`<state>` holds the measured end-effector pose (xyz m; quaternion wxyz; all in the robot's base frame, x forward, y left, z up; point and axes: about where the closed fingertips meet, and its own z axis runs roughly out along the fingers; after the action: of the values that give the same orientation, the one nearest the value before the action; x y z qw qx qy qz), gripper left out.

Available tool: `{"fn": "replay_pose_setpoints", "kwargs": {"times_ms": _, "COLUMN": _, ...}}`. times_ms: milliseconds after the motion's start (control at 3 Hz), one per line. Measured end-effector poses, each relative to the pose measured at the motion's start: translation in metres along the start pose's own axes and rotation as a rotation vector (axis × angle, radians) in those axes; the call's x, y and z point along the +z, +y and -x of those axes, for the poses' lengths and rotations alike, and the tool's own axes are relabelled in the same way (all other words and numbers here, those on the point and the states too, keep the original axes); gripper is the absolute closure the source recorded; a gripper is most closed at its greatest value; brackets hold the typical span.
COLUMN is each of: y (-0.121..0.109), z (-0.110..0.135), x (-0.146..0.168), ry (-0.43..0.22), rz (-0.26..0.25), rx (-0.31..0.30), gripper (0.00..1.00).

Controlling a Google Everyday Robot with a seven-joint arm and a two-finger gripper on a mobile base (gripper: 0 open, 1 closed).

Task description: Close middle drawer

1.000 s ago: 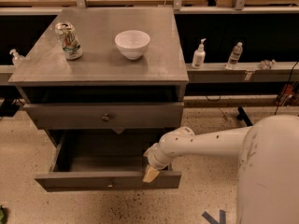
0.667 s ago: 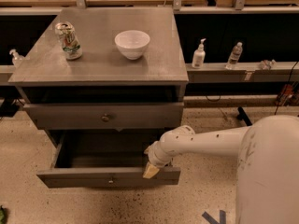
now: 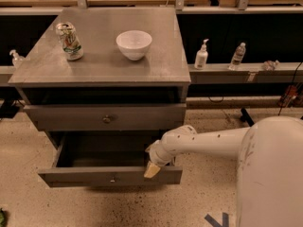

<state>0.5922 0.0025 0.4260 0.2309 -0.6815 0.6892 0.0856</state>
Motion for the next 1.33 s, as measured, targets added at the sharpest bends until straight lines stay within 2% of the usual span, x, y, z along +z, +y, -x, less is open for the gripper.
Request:
{"fn": "replay_pose_setpoints", "kwargs": {"times_ms": 333, "y": 0.000, "z": 0.000, "x": 0.000, "ry": 0.000, "rz": 0.000, "rx": 0.000, "gripper": 0.35}}
{"fn": "replay_pose_setpoints", "kwargs": {"times_ms": 667, "y": -0.016, "z": 0.010, "x": -0.005, "ry": -0.023, "rz": -0.030, "rx": -0.012, "gripper": 0.35}}
{"fn": "replay_pose_setpoints", "kwargs": {"times_ms": 1000, "y": -0.022, "z": 0.025, "x": -0.019, "ry": -0.047, "rz": -0.042, "rx": -0.041, "gripper": 0.27}}
{"fn": "replay_pose_setpoints", "kwargs": {"times_ms": 1333, "y": -0.022, "z": 0.050, "x": -0.043, "ry": -0.086, "rz": -0.048, "rx": -0.093, "gripper": 0.25}}
